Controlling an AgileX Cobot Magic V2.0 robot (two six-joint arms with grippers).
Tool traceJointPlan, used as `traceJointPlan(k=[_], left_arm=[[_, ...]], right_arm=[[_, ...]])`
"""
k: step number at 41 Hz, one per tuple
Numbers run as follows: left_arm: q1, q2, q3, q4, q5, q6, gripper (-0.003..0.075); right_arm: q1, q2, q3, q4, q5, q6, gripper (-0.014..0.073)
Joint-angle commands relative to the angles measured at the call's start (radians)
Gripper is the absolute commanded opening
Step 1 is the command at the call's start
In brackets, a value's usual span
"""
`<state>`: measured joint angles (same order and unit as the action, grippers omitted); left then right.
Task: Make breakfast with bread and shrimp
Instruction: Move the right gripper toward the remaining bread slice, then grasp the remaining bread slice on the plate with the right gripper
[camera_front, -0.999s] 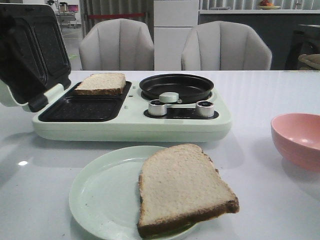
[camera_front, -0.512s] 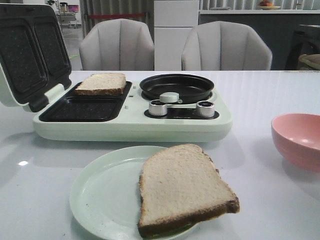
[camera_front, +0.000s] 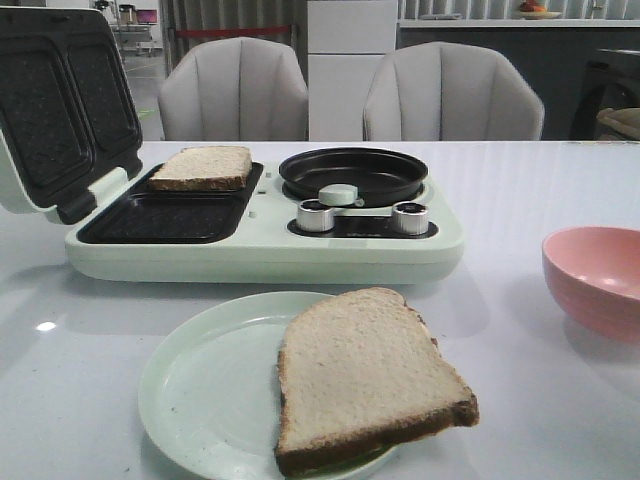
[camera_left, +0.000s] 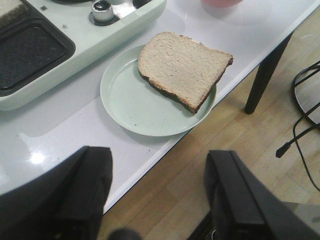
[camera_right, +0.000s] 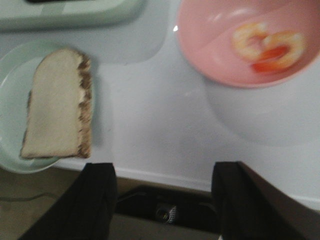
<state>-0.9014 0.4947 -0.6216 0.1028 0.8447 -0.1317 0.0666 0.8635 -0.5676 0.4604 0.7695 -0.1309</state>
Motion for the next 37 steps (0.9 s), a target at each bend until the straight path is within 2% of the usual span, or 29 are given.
traceJointPlan(k=[1, 9, 15, 28, 32, 37], left_arm=[[-0.007, 0.005, -0.025, 0.002, -0.088, -0.003, 0.0456], [-0.007, 0.005, -0.025, 0.002, -0.088, -0.003, 0.0456], [-0.007, 0.005, -0.025, 0.002, -0.089, -0.003, 0.0456], [-0.007, 0.005, -0.025, 0.003, -0.089, -0.003, 0.0456], [-0.007, 0.005, -0.025, 0.003, -0.089, -0.003, 0.0456], [-0.007, 0.005, -0.025, 0.011, -0.089, -0.003, 0.0456]], right_arm=[[0.051, 0.096, -0.030, 0.153, -0.045, -0.100, 0.0514], [0.178, 0.314, -0.036, 0.308, -0.138, -0.213, 0.0514], [0.244, 0.479, -0.088, 0.392, -0.124, -0.264, 0.0514], [0.275, 0.730, -0.234, 0.417, -0.060, -0.292, 0.0511], [0.275, 0.760, -0.259, 0.422, -0.024, -0.321, 0.0441], [0.275, 0.769, -0.265, 0.427, -0.025, -0.327, 0.0256]])
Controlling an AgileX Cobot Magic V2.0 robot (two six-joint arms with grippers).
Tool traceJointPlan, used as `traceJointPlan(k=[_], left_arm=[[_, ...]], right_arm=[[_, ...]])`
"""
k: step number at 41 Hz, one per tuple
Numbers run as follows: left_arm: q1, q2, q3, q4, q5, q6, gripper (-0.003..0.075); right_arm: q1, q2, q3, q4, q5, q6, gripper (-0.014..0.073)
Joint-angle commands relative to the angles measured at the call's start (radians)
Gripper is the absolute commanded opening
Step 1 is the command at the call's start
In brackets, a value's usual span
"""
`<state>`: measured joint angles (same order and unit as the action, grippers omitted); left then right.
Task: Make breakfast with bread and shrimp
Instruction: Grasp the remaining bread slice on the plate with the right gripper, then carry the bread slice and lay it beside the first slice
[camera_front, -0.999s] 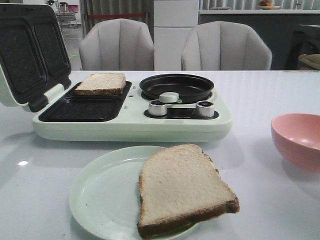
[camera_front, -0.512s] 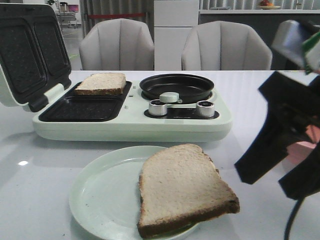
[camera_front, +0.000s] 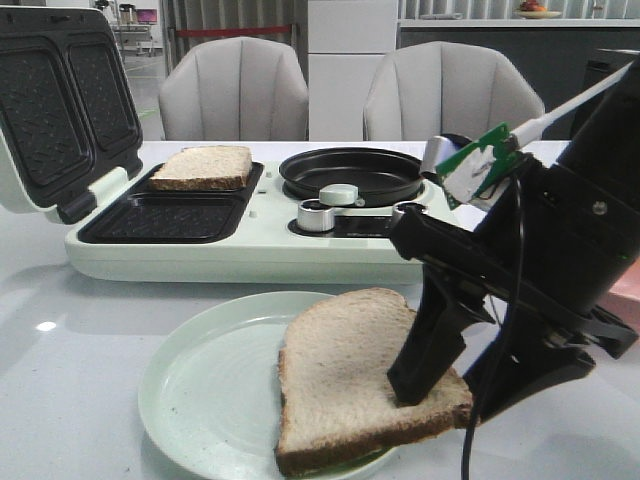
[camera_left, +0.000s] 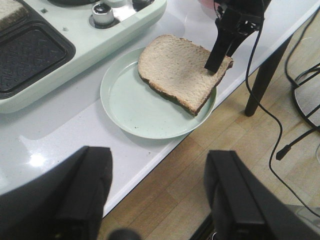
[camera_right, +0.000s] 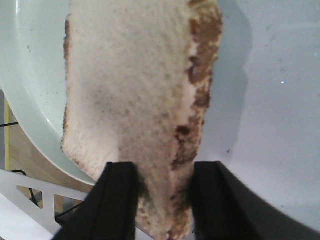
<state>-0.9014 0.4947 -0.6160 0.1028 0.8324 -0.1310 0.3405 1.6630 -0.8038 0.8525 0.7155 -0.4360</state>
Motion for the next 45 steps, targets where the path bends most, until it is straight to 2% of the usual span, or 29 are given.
traceJointPlan(k=[1, 6, 9, 18, 26, 29, 34, 40, 45], left_arm=[[-0.007, 0.005, -0.031, 0.011, -0.077, -0.004, 0.0456], [-0.007, 0.005, -0.031, 0.019, -0.077, -0.004, 0.0456], [-0.007, 0.005, -0.031, 0.028, -0.077, -0.004, 0.0456], [-0.007, 0.005, -0.031, 0.028, -0.077, -0.004, 0.0456], [-0.007, 0.005, -0.031, 0.028, -0.077, -0.004, 0.0456], [-0.007, 0.005, -0.031, 0.028, -0.077, -0.004, 0.0456], [-0.007, 0.005, -0.031, 0.028, -0.077, -0.004, 0.0456], [-0.007, 0.005, -0.031, 0.028, -0.077, -0.004, 0.0456], [-0.007, 0.005, -0.031, 0.030, -0.077, -0.004, 0.0456]], right_arm=[[0.001, -0.031, -0.029, 0.035, 0.029, -0.023, 0.0214], [0.001, -0.037, -0.029, 0.035, 0.037, -0.027, 0.0080], [0.001, -0.057, -0.029, 0.035, 0.048, -0.027, 0.0048], [0.001, -0.248, -0.055, 0.040, 0.085, -0.028, 0.0043], [0.001, -0.350, -0.195, 0.085, 0.099, -0.028, 0.0043], [0.007, -0.338, -0.251, 0.119, 0.072, -0.032, 0.0043], [0.047, -0.281, -0.324, 0.173, -0.060, -0.044, 0.0043], [0.116, -0.152, -0.414, 0.206, -0.203, -0.044, 0.0043], [0.166, -0.011, -0.535, 0.227, -0.244, -0.044, 0.0043]])
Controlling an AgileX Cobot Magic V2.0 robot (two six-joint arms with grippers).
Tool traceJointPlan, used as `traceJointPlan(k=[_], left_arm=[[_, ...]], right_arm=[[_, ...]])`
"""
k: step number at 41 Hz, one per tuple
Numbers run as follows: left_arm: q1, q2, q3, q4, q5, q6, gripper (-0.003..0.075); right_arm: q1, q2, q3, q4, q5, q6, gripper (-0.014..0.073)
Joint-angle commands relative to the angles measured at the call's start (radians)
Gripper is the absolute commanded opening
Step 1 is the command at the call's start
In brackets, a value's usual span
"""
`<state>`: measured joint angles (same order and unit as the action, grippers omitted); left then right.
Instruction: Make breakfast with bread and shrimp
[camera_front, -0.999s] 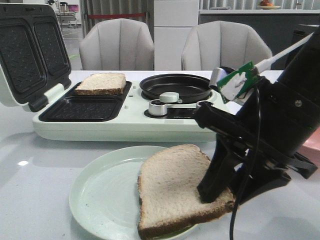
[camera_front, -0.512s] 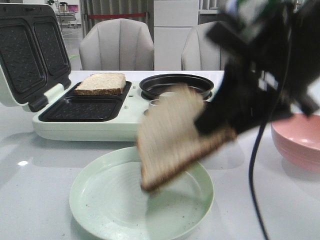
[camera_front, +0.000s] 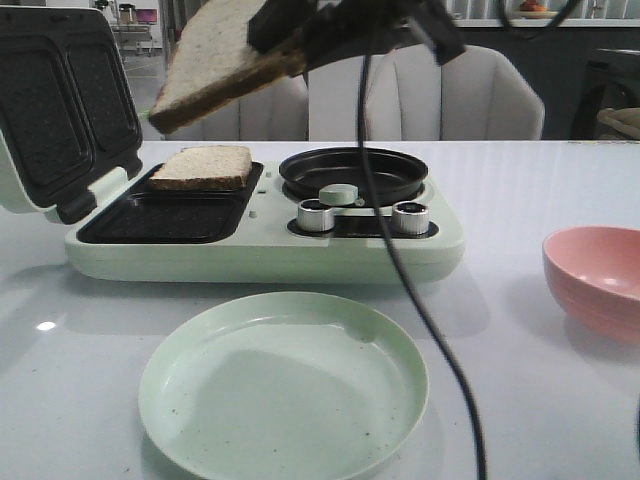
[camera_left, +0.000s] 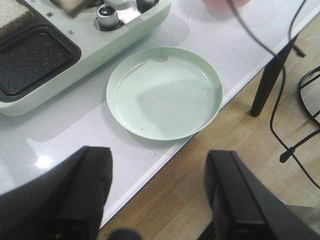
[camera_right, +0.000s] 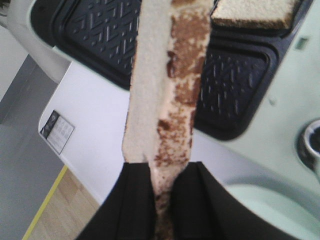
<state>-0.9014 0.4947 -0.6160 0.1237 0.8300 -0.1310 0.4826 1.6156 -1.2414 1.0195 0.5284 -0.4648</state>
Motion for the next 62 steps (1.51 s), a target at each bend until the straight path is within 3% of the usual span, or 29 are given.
traceJointPlan(k=[1, 12, 16, 24, 31, 39, 44, 54, 62], left_arm=[[-0.007, 0.005, -0.031, 0.009, -0.074, -0.004, 0.0456], [-0.007, 0.005, -0.031, 0.009, -0.074, -0.004, 0.0456], [-0.007, 0.005, -0.031, 0.009, -0.074, -0.004, 0.0456], [-0.007, 0.005, -0.031, 0.009, -0.074, -0.004, 0.0456], [-0.007, 0.005, -0.031, 0.009, -0.074, -0.004, 0.0456], [-0.007, 0.005, -0.031, 0.009, -0.073, -0.004, 0.0456], [-0.007, 0.005, -0.031, 0.009, -0.073, -0.004, 0.0456], [-0.007, 0.005, -0.031, -0.013, -0.080, -0.004, 0.0456], [-0.007, 0.005, -0.031, -0.014, -0.084, -0.004, 0.0456]], right_arm=[[0.031, 0.070, -0.127, 0.060, -0.057, -0.015, 0.0043], [0.053, 0.366, -0.363, 0.149, -0.046, -0.015, 0.0067], [0.053, 0.428, -0.407, 0.153, -0.047, -0.015, 0.0156], [0.051, 0.461, -0.422, 0.144, -0.030, -0.015, 0.0486], [0.006, 0.428, -0.421, 0.086, 0.021, -0.015, 0.0515], [-0.064, 0.332, -0.419, -0.065, 0.149, 0.031, 0.0515], [-0.077, 0.226, -0.412, -0.252, 0.176, 0.094, 0.0515], [-0.025, -0.042, -0.323, -0.646, 0.201, 0.244, 0.0515], [0.027, -0.297, -0.124, -0.820, 0.201, 0.318, 0.0515]])
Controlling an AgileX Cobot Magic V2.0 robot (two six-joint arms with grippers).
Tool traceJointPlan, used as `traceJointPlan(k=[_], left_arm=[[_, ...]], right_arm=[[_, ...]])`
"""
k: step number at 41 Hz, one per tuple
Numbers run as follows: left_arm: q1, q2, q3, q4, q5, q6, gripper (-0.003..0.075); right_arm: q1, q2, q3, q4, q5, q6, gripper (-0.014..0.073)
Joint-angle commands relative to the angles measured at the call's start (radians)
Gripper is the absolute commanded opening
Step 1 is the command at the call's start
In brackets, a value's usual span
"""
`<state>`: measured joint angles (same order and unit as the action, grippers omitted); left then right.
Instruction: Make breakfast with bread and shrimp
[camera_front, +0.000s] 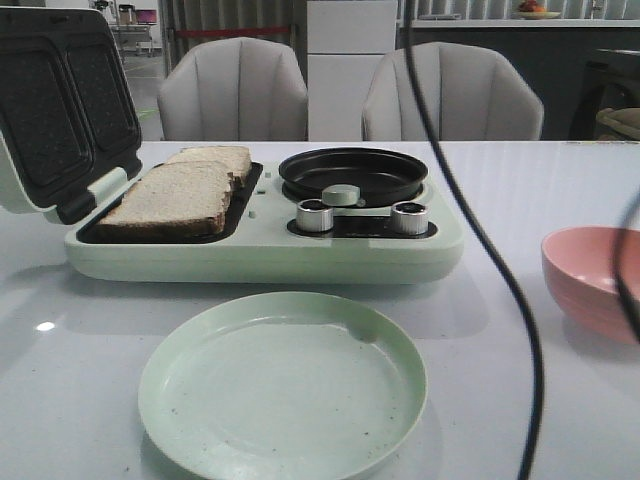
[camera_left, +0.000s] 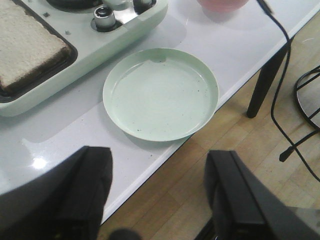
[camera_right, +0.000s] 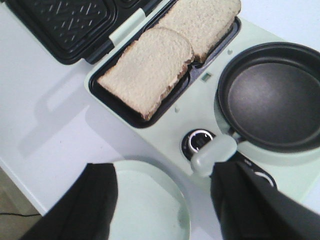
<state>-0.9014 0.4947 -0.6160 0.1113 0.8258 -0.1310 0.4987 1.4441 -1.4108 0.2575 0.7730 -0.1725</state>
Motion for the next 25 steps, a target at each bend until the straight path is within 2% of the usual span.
traceJointPlan(k=[1, 16, 25], left_arm=[[-0.007, 0.005, -0.031, -0.001, -0.080, -0.004, 0.0456], [-0.007, 0.005, -0.031, -0.001, -0.086, -0.004, 0.0456], [-0.007, 0.005, -0.031, -0.001, -0.096, -0.004, 0.0456]], right_arm=[[0.012, -0.151, 0.077, -0.069, -0.044, 0.032, 0.0515], [0.012, -0.565, 0.509, -0.133, -0.059, 0.063, 0.0515], [0.012, -0.761, 0.686, -0.135, -0.068, 0.063, 0.0515]])
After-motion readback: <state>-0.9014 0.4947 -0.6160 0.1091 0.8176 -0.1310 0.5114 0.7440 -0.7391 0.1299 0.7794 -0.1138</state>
